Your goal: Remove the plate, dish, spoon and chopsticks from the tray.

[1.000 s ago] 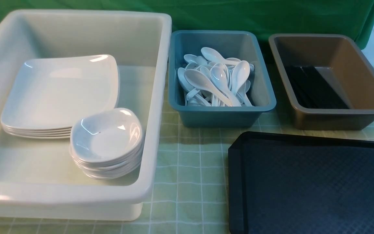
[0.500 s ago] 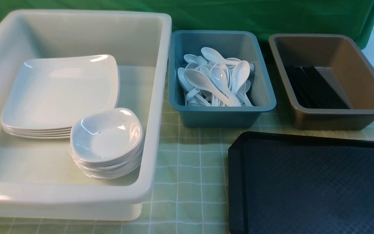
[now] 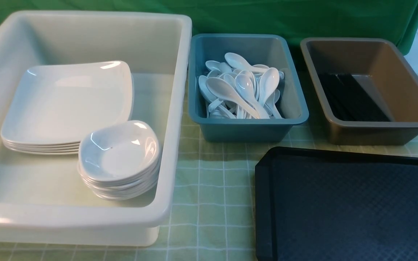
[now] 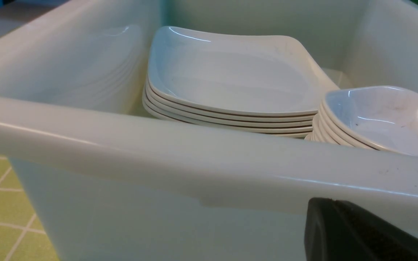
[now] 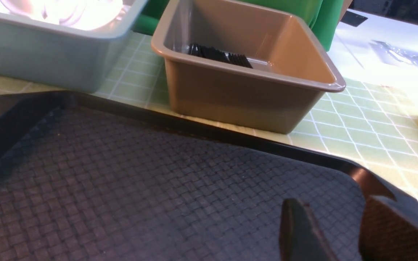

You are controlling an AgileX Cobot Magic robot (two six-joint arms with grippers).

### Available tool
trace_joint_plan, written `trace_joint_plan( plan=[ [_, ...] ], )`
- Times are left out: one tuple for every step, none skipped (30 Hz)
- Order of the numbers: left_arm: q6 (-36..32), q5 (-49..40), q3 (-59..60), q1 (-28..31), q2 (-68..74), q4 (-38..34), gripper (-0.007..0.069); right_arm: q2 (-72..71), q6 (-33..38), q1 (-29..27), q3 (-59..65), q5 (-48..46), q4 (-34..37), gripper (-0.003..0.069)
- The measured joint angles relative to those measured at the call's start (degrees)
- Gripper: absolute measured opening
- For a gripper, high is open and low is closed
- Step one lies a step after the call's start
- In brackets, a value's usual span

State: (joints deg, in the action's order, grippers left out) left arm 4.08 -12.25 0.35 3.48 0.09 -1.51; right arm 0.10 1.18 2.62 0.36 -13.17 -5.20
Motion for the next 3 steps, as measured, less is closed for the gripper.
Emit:
trace_joint_plan(
  plan=[
    [0.0, 0.0, 0.0, 0.0, 0.0, 0.0, -0.0016, 0.0, 0.0, 0.0, 0.0, 0.0, 0.0, 0.0241],
    [0.0, 0.0, 0.0, 0.0, 0.0, 0.0, -0.0016, 0.0, 0.0, 0.0, 0.0, 0.0, 0.0, 0.0241],
    [0.0, 0.0, 0.0, 0.0, 0.0, 0.0, -0.0015, 0.0, 0.0, 0.0, 0.0, 0.0, 0.0, 0.0241]
  ],
)
